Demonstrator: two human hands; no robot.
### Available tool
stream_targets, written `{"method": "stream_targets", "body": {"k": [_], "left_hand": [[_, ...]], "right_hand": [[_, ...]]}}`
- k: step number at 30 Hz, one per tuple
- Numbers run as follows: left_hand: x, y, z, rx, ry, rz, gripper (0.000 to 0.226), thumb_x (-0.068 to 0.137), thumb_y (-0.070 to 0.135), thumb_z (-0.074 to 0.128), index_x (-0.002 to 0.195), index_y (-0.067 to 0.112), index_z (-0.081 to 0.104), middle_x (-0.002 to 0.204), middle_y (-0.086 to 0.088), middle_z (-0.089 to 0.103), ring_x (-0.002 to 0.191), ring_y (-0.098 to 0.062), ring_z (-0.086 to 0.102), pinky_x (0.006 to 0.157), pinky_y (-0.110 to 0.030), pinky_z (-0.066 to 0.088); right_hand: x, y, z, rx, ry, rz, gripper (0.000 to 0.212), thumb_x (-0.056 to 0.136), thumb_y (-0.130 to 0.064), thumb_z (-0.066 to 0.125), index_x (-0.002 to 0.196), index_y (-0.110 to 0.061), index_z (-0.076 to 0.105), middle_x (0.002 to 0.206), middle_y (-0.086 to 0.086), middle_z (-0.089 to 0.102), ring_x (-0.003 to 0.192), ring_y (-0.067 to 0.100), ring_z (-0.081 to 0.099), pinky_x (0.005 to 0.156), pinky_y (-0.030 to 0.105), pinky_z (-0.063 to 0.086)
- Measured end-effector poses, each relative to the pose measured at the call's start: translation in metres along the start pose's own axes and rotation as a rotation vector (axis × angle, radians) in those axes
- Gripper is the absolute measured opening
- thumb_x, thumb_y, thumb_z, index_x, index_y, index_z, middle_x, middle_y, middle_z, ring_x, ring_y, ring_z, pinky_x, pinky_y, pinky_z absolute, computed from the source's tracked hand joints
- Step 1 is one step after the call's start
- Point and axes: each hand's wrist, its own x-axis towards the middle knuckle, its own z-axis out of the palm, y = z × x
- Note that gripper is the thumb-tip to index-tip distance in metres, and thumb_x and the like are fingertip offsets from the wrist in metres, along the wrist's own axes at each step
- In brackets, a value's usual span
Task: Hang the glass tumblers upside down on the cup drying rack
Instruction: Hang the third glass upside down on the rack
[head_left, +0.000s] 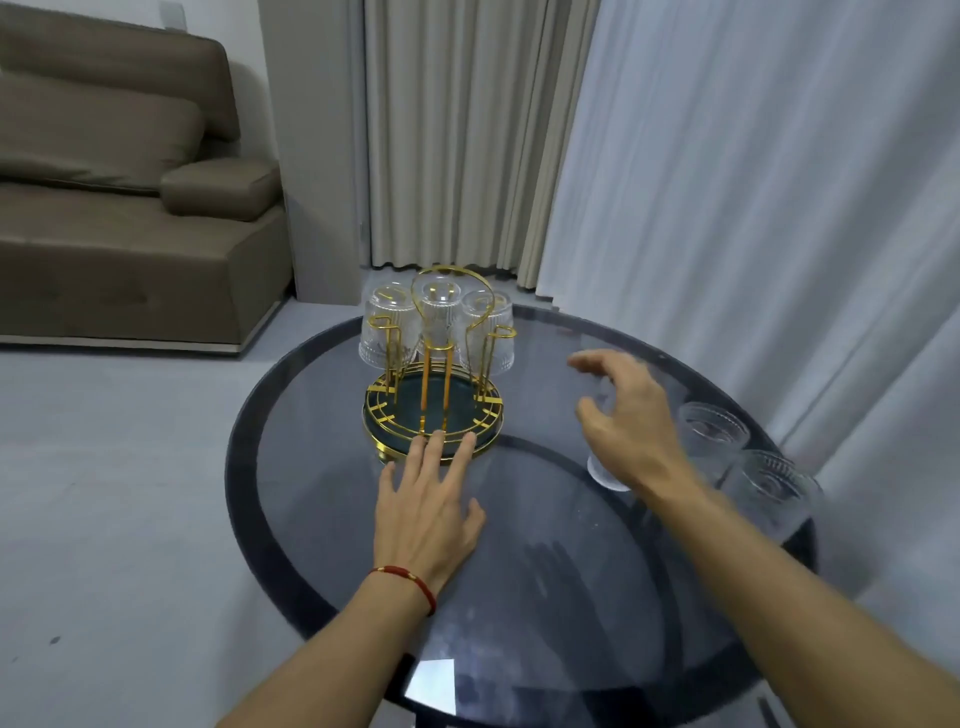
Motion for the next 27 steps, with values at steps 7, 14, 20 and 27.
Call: {"method": "stream_targets", "body": {"k": [7, 14, 20, 27], "left_hand": [[-0.014, 0.054, -0.024, -0.348, 0.063, 0.048, 0.070, 0.086, 0.021, 0.062, 0.152, 0.023, 0.038, 0.149, -0.001, 0.049, 0.138, -0.019, 0.039, 0.111, -0.049, 0.036], [-0.026, 0.093, -0.036, -0.669, 0.073, 0.012, 0.060, 0.087, 0.016, 0.064, 0.145, 0.022, 0.048, 0.139, -0.001, 0.058, 0.132, -0.019, 0.047, 0.108, -0.031, 0.035], [-0.030, 0.103, -0.041, -0.730, 0.007, -0.056, 0.048, 0.089, 0.017, 0.064, 0.136, 0.022, 0.055, 0.119, -0.001, 0.066, 0.115, -0.018, 0.057, 0.098, -0.038, 0.048], [-0.030, 0.103, -0.046, -0.767, -0.017, -0.062, 0.041, 0.089, 0.015, 0.065, 0.130, 0.021, 0.059, 0.110, 0.000, 0.067, 0.106, -0.015, 0.060, 0.092, -0.035, 0.053]], "right_hand": [[-0.084, 0.031, -0.017, -0.153, 0.170, 0.103, 0.044, 0.075, 0.002, 0.070, 0.117, -0.012, 0.070, 0.121, 0.006, 0.063, 0.116, 0.030, 0.055, 0.103, 0.044, 0.044], [-0.092, 0.076, -0.044, -0.249, 0.541, 0.528, 0.098, 0.075, -0.025, 0.084, 0.155, -0.006, 0.030, 0.159, 0.029, 0.029, 0.146, 0.045, 0.028, 0.119, 0.059, 0.029], [-0.097, 0.111, -0.042, 0.078, 0.496, 0.796, 0.107, 0.078, -0.030, 0.086, 0.158, -0.006, 0.020, 0.153, 0.024, 0.046, 0.136, 0.042, 0.050, 0.109, 0.047, 0.042], [-0.099, 0.121, -0.046, 0.008, 0.512, 0.752, 0.092, 0.072, -0.040, 0.088, 0.147, -0.013, 0.043, 0.143, 0.015, 0.057, 0.130, 0.036, 0.054, 0.104, 0.045, 0.045]]}}
